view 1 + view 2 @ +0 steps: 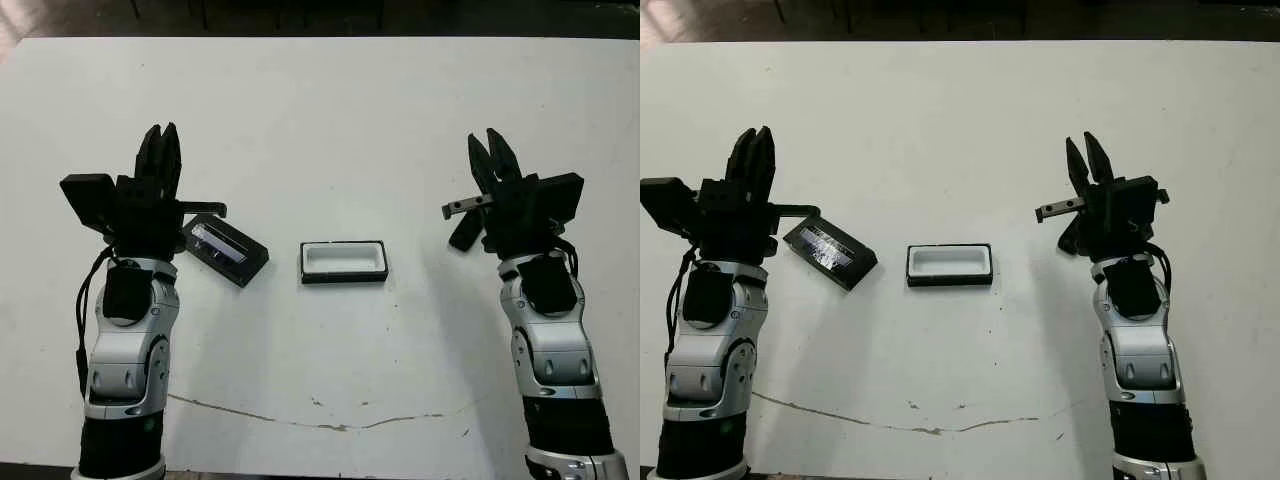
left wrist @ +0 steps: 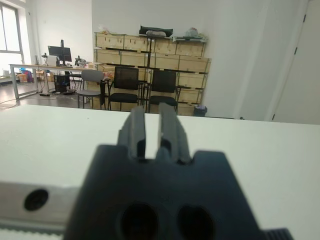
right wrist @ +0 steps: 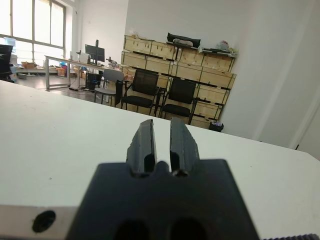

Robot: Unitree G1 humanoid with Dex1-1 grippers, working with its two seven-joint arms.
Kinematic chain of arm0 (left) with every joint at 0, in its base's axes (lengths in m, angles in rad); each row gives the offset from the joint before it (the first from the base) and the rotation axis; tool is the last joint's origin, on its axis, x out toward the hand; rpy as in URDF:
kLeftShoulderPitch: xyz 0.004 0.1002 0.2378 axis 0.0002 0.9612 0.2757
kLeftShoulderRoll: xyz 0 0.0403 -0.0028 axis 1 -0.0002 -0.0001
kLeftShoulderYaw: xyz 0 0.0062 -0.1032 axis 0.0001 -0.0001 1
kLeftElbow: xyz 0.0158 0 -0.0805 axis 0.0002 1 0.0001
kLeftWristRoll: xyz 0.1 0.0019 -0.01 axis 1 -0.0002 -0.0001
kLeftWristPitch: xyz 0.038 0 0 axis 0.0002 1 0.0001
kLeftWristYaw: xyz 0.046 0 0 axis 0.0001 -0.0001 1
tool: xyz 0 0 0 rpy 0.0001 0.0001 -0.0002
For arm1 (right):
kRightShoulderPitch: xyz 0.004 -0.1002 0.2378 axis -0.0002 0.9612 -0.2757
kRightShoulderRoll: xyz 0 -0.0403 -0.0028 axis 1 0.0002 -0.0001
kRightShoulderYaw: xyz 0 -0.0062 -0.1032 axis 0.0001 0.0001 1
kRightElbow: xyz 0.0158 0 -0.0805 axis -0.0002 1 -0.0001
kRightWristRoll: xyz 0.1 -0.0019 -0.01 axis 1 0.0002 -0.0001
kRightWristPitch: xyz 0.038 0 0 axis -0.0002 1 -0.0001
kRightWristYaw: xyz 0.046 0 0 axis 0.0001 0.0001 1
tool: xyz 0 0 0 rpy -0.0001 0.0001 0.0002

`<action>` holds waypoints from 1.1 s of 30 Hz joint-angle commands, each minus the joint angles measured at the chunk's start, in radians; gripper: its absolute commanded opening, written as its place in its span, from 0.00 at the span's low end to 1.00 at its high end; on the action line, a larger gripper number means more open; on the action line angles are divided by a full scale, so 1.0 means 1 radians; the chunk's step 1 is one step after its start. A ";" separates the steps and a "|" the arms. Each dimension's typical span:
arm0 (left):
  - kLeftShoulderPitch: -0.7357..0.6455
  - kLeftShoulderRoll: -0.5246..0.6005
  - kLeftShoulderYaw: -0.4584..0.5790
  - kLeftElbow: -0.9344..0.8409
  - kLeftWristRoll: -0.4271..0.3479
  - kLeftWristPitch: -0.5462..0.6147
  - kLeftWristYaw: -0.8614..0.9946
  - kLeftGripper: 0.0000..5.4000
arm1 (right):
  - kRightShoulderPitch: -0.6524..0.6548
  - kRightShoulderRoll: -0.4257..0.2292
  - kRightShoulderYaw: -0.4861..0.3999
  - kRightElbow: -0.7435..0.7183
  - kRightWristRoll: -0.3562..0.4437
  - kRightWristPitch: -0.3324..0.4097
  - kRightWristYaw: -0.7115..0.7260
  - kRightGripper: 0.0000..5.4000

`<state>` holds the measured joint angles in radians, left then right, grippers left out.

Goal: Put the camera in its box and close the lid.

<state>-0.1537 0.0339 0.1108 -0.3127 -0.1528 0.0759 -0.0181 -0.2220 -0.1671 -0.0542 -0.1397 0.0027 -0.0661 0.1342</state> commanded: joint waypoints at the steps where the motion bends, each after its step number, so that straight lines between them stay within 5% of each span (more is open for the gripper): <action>1: 0.027 -0.004 -0.006 0.002 0.000 0.012 0.000 0.00 | 0.022 -0.009 -0.001 -0.003 -0.001 0.009 0.004 0.00; 17: 0.008 -0.018 -0.010 0.034 -0.012 -0.001 0.009 0.00 | -0.029 -0.085 -0.038 0.057 -0.001 -0.020 0.039 0.00; 21: 0.016 -0.012 -0.009 0.027 -0.005 -0.004 0.005 0.00 | -0.048 -0.145 -0.087 0.047 0.017 0.009 0.061 0.00; 25: 0.018 -0.012 -0.009 0.022 -0.005 -0.001 0.005 0.00 | -0.073 -0.242 -0.132 0.027 0.032 0.129 0.113 0.00; 33: 0.019 -0.004 -0.007 0.019 0.000 0.003 0.003 0.00 | -0.140 -0.386 -0.123 0.132 -0.024 0.171 0.183 0.00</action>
<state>-0.1546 0.0199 0.0983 -0.2985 -0.1571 0.0652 -0.0158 -0.3623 -0.5304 -0.1956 -0.0318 -0.0007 0.0834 0.3010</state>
